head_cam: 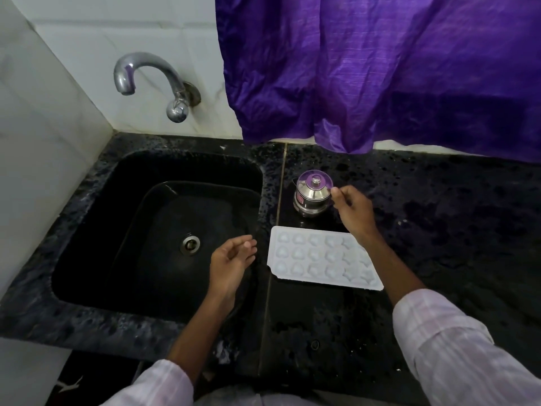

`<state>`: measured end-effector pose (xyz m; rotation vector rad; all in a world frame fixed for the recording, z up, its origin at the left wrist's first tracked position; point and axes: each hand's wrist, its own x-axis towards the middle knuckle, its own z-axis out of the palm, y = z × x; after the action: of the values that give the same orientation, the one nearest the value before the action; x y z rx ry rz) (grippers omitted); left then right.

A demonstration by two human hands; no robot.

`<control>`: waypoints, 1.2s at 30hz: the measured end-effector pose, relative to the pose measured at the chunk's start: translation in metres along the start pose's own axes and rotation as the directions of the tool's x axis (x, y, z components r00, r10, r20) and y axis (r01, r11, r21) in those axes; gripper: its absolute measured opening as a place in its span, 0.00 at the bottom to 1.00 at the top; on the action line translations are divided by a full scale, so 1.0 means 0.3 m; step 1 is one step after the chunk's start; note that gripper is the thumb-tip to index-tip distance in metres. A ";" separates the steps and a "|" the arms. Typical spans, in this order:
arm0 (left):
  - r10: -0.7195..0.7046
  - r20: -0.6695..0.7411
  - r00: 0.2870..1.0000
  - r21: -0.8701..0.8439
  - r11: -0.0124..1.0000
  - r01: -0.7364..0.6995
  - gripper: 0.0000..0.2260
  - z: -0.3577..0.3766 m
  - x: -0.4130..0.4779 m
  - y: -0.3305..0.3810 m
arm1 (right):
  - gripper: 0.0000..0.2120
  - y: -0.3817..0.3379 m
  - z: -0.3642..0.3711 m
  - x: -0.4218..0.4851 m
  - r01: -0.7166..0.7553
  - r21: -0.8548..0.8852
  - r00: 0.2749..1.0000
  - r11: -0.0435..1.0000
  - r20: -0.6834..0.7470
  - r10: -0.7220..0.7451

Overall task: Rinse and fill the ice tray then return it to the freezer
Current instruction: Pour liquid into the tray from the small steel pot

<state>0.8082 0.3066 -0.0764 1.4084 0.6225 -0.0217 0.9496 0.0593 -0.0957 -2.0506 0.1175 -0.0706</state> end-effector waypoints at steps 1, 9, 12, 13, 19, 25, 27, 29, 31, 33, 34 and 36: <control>-0.011 0.007 1.000 -0.011 1.000 0.011 0.07 -0.005 -0.011 -0.001 | 0.15 0.008 0.004 0.003 -0.011 0.041 1.000 0.999 0.016 0.010; -0.042 0.062 0.997 -0.011 0.999 0.043 0.07 -0.043 -0.076 -0.008 | 0.15 -0.027 0.082 0.023 -0.253 0.453 0.963 0.855 0.031 0.269; -0.048 0.076 0.996 0.006 0.999 0.048 0.07 -0.070 -0.088 -0.012 | 0.15 -0.047 0.104 0.019 -0.260 0.543 0.953 0.798 0.013 0.302; -0.050 0.082 0.995 0.011 0.999 0.049 0.07 -0.080 -0.091 -0.011 | 0.15 -0.051 0.108 0.016 -0.252 0.569 0.953 0.783 0.006 0.303; -0.035 0.123 0.992 0.028 0.999 0.032 0.08 -0.134 -0.102 0.006 | 0.18 -0.049 0.113 0.001 -0.200 0.649 0.954 0.734 -0.042 0.296; -0.027 0.161 0.987 0.017 1.000 0.024 0.08 -0.159 -0.096 0.015 | 0.19 -0.096 0.074 -0.078 -0.136 0.708 0.955 0.693 -0.091 0.282; -0.020 0.186 0.982 0.011 1.000 0.018 0.08 -0.160 -0.091 0.015 | 0.18 -0.137 0.041 -0.119 -0.106 0.721 0.959 0.685 -0.107 0.261; -0.019 0.225 0.974 0.009 1.000 0.018 0.07 -0.160 -0.081 0.012 | 0.18 -0.185 0.007 -0.168 -0.070 0.717 0.967 0.694 -0.123 0.225; -0.011 0.253 0.967 0.008 1.000 0.009 0.07 -0.149 -0.069 0.003 | 0.18 -0.225 -0.026 -0.215 -0.043 0.697 0.976 0.715 -0.125 0.181; -0.003 0.271 0.962 0.023 1.000 -0.003 0.07 -0.133 -0.056 -0.009 | 0.19 -0.246 -0.056 -0.265 -0.026 0.654 0.982 0.756 -0.126 0.142; 0.005 0.277 0.961 0.033 0.999 -0.015 0.07 -0.122 -0.048 -0.015 | 0.19 -0.252 -0.069 -0.289 -0.022 0.626 0.983 0.780 -0.129 0.131; 0.021 0.266 0.964 0.052 0.998 -0.036 0.07 -0.099 -0.036 -0.031 | 0.19 -0.259 -0.088 -0.328 -0.019 0.563 0.985 0.826 -0.129 0.110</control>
<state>0.7839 0.3285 -0.0814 1.4382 0.3816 -0.2033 0.8534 0.0830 -0.0147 -1.4439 0.2355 -0.2012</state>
